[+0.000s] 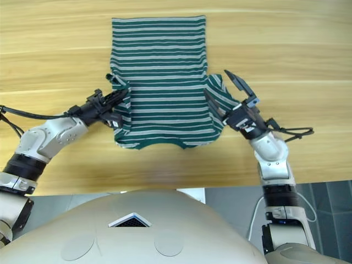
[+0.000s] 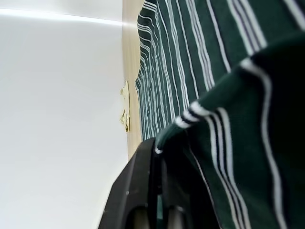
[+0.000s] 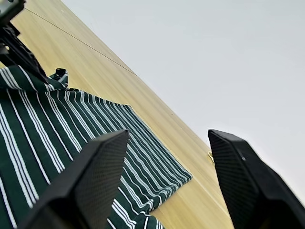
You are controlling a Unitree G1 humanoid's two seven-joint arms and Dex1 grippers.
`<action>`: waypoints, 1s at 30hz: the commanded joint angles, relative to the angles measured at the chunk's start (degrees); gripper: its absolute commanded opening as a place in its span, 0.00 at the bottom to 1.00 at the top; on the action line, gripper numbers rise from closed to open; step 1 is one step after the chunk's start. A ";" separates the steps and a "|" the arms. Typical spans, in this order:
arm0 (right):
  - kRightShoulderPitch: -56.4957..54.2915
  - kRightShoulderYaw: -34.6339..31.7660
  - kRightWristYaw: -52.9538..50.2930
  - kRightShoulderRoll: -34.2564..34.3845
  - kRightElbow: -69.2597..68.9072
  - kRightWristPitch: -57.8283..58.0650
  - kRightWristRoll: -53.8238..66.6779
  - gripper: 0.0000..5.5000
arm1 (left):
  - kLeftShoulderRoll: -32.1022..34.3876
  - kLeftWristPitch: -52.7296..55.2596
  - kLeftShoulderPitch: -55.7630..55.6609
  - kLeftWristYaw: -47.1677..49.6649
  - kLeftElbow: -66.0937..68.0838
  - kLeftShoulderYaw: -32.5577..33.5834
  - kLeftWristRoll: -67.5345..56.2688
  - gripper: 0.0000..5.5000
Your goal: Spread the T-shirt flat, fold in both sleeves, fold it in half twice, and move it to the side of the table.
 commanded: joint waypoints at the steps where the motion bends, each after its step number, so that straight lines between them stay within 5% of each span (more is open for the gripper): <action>1: -0.32 -1.17 0.39 -0.76 0.72 0.07 -0.28 0.57 | -1.32 -1.44 -0.06 -1.49 2.89 -2.36 -1.26 0.12; 8: -0.39 -8.25 -4.05 -4.27 2.99 1.46 -7.81 0.57 | -3.04 -3.16 -1.09 -2.08 5.89 -3.59 -3.94 0.32; 13: 4.19 -13.49 -10.18 -13.94 5.93 4.97 -26.86 0.57 | -3.68 -2.77 -1.43 -0.34 7.67 -4.96 -1.95 0.48; 19: 5.68 -5.23 -12.09 -16.99 10.77 10.57 -40.95 0.57 | -2.64 -1.70 -0.70 3.63 3.02 -2.16 -1.92 0.48; 30: -2.48 5.99 -17.74 -15.95 16.30 14.75 -45.83 0.57 | -2.19 -0.94 2.18 6.47 -6.17 2.89 -2.89 0.48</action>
